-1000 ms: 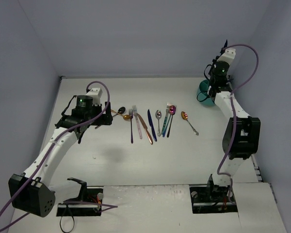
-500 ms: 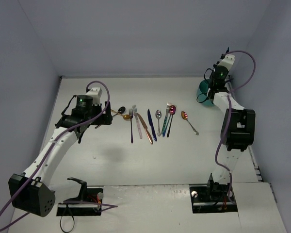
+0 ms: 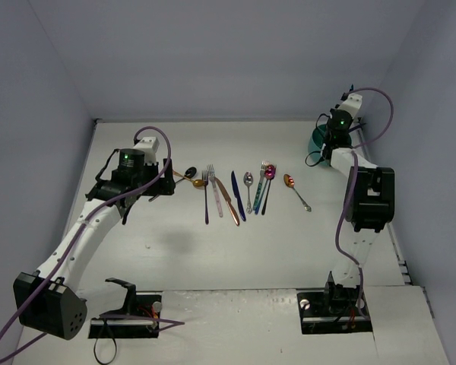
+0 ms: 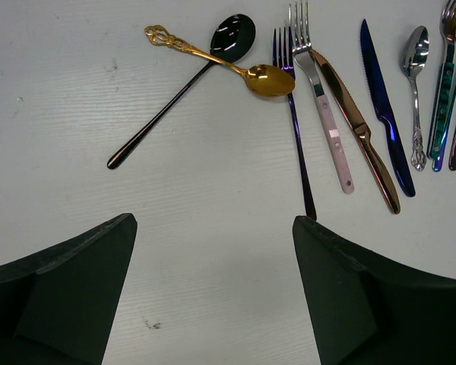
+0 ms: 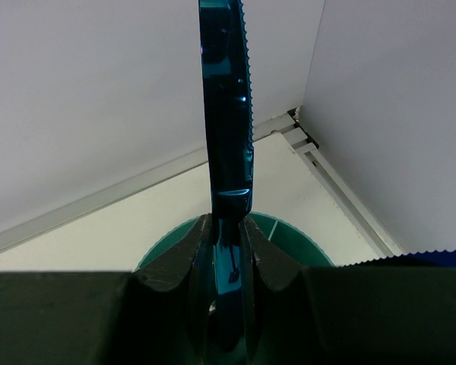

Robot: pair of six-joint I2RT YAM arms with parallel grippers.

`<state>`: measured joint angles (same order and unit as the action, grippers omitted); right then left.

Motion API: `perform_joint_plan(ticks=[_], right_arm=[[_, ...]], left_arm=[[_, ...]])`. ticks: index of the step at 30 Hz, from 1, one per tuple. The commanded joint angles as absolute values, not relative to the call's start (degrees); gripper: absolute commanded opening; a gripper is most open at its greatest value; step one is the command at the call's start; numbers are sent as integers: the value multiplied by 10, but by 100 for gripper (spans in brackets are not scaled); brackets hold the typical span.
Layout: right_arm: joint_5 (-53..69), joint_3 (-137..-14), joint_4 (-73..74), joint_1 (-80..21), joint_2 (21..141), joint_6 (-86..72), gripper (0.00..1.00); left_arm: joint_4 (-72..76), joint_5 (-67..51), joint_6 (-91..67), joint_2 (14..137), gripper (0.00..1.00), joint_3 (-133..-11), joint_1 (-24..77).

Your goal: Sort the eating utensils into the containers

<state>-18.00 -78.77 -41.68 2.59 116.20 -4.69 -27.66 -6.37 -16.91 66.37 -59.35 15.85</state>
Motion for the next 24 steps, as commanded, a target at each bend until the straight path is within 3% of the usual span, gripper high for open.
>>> perform_joint_plan(ticks=[1,12,18,24], right_arm=[[-194,-782,-502,22,1141,-62,0],[-195,-756,-502,11,1137,-75,6],[-200,-752,-499,7,1135,-74,16],[-202,-742,-494,7,1135,-79,20]], left_arm=[[-257,-66,-166,655,82,-616,151],[-256,-68,-167,652,82,-615,149],[-257,-68,-166,652,82,-615,149],[-257,-67,-166,652,82,-615,148]])
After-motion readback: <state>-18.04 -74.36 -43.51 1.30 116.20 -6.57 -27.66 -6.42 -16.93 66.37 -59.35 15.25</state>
